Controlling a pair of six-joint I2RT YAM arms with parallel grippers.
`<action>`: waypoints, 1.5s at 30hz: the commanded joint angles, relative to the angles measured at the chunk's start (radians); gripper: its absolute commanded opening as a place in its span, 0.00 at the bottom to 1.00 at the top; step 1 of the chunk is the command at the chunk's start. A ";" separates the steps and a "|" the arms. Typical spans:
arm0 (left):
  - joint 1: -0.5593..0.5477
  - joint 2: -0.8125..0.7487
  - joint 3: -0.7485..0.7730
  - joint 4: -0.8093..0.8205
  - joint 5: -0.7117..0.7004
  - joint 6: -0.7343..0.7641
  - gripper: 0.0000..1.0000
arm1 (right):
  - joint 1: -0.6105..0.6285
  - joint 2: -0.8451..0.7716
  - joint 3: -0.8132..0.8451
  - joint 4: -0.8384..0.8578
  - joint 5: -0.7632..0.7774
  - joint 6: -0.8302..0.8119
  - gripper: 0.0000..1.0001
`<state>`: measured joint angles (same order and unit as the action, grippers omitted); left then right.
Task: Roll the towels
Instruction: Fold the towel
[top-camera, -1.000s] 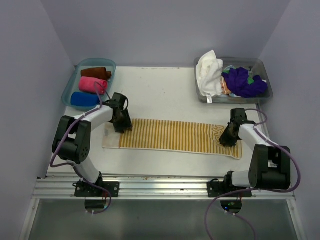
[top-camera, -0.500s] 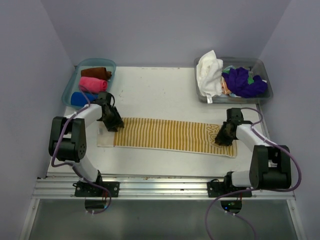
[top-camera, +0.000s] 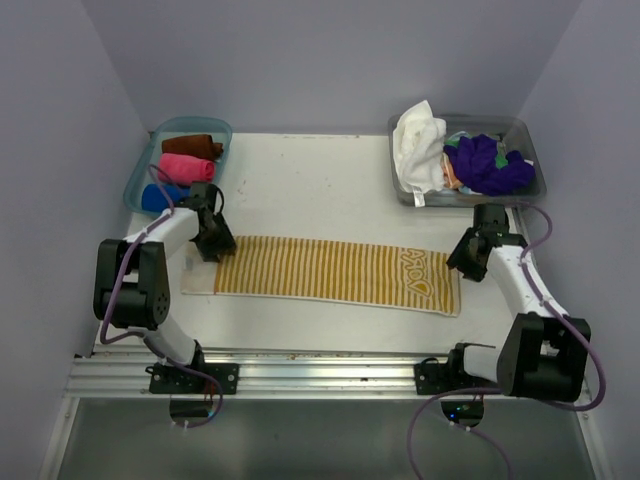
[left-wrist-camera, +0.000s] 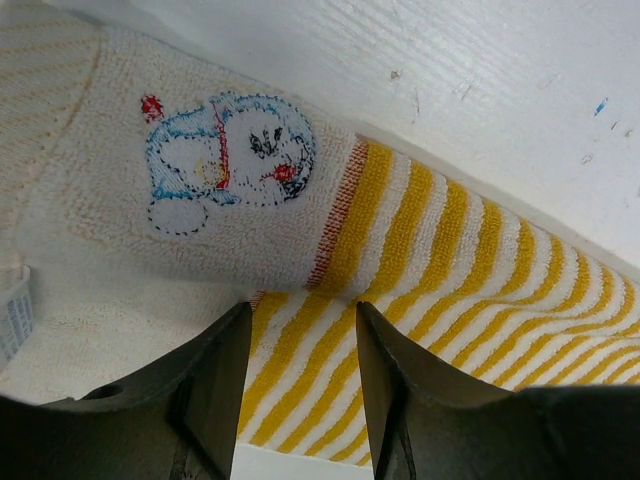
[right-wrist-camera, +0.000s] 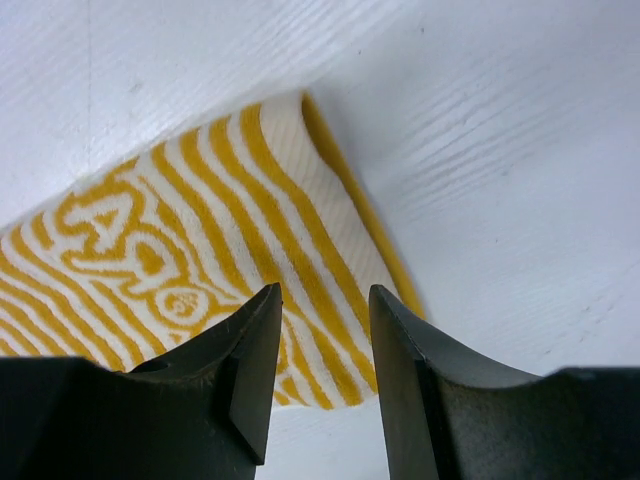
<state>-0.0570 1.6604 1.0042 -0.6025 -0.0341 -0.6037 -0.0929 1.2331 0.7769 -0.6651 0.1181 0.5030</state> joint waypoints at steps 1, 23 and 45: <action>0.008 -0.030 0.036 -0.019 -0.038 0.039 0.50 | -0.025 0.074 0.067 -0.033 -0.033 -0.063 0.44; 0.008 -0.028 0.027 -0.010 -0.003 0.048 0.50 | -0.031 0.391 0.012 0.087 -0.020 -0.034 0.38; -0.308 0.071 -0.036 0.107 0.112 -0.073 0.48 | -0.126 -0.084 0.272 -0.205 0.304 0.011 0.00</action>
<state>-0.2993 1.6737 0.9730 -0.5453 0.0071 -0.6186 -0.2165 1.1961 0.9630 -0.8082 0.3538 0.5278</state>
